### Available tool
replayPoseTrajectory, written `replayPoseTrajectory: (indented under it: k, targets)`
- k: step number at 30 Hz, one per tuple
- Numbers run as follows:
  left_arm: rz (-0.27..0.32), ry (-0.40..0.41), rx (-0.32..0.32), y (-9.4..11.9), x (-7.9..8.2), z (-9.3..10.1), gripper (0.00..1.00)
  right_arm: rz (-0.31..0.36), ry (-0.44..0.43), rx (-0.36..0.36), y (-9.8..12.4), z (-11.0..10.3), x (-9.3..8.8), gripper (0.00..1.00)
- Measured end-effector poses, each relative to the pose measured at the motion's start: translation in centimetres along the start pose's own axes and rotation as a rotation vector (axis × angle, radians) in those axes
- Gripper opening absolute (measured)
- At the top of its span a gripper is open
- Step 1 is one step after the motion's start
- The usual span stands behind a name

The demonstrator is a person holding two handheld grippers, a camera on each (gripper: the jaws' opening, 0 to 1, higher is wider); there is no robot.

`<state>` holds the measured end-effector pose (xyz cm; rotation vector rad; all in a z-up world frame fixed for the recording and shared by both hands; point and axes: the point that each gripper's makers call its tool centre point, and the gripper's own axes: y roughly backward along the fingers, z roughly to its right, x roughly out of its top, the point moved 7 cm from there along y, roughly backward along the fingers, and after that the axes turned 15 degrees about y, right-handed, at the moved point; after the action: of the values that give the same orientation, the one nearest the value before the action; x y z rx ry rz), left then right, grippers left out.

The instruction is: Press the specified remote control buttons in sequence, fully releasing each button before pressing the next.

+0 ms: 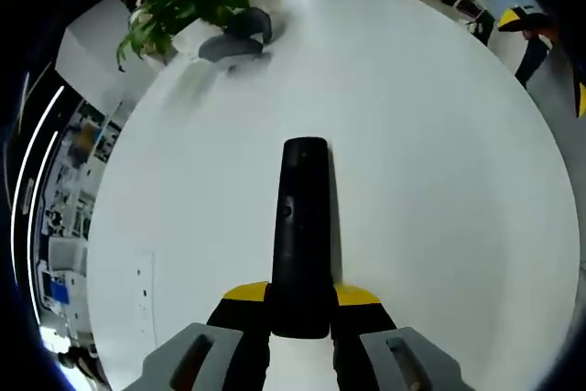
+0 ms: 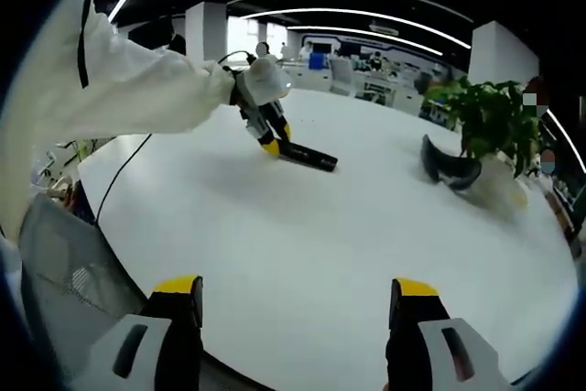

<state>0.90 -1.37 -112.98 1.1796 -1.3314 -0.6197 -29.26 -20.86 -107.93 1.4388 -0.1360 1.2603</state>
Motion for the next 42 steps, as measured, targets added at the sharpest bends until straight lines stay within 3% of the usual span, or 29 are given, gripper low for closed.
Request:
replayPoseTrajectory:
  k: [4, 7, 8, 10, 13, 15, 17, 21, 24, 26, 30, 32, 34, 42]
  targets:
    - [0.001, -0.007, -0.038, -0.2, 0.3, -0.3, 0.23, -0.001, -0.005, -0.003, 0.0, 0.1, 0.0, 0.82]
    - [-0.021, 0.043, -0.098, -0.4, 0.3, -0.8, 0.24, -0.004, -0.005, 0.001, 0.0, 0.1, -0.1, 0.82]
    - [-0.026, 0.07, -0.11, -0.4, 0.2, -0.8, 0.24, 0.022, -0.017, 0.008, 0.1, 0.1, 0.2, 0.82]
    - [-0.025, 0.099, -0.111, -0.5, 0.2, -1.0, 0.24, 0.043, -0.026, 0.007, 0.3, 0.2, 0.4, 0.82]
    - [0.001, 0.077, -0.117, -0.3, 0.0, -0.8, 0.24, 0.029, -0.024, 0.008, 0.1, 0.1, 0.3, 0.82]
    - [0.007, 0.086, -0.115, -0.3, 0.0, -0.8, 0.25, 0.026, -0.017, 0.01, 0.1, 0.0, 0.3, 0.83]
    - [0.018, 0.106, -0.063, -0.2, 0.1, -1.2, 0.32, 0.026, -0.011, 0.007, 0.2, 0.0, 0.3, 0.83]
    - [0.02, 0.129, -0.03, -0.1, 0.1, -1.3, 0.39, 0.034, -0.011, -0.006, 0.3, 0.2, 0.3, 0.83]
    - [0.036, 0.165, -0.004, 0.0, -0.1, -1.0, 0.37, 0.034, -0.01, -0.011, 0.4, 0.2, 0.3, 0.84]
    - [0.049, 0.337, 0.025, 0.1, -0.7, -0.9, 0.38, 0.04, -0.008, -0.02, 0.4, 0.3, 0.3, 0.85]
    - [0.082, 0.559, 0.108, 0.6, -1.8, -1.4, 0.5, 0.051, -0.003, -0.029, 0.6, 0.3, 0.5, 0.85]
    - [0.078, 0.628, 0.106, 0.7, -2.2, -0.9, 0.51, 0.05, 0.004, -0.027, 0.6, 0.2, 0.5, 0.86]
    - [0.112, 0.622, 0.145, 0.9, -2.4, -0.7, 0.51, 0.057, 0.016, -0.03, 0.7, 0.2, 0.6, 0.86]
    - [0.147, 0.707, 0.111, 2.2, -3.3, 3.1, 0.61, 0.062, 0.026, -0.04, 0.7, 0.2, 0.6, 0.87]
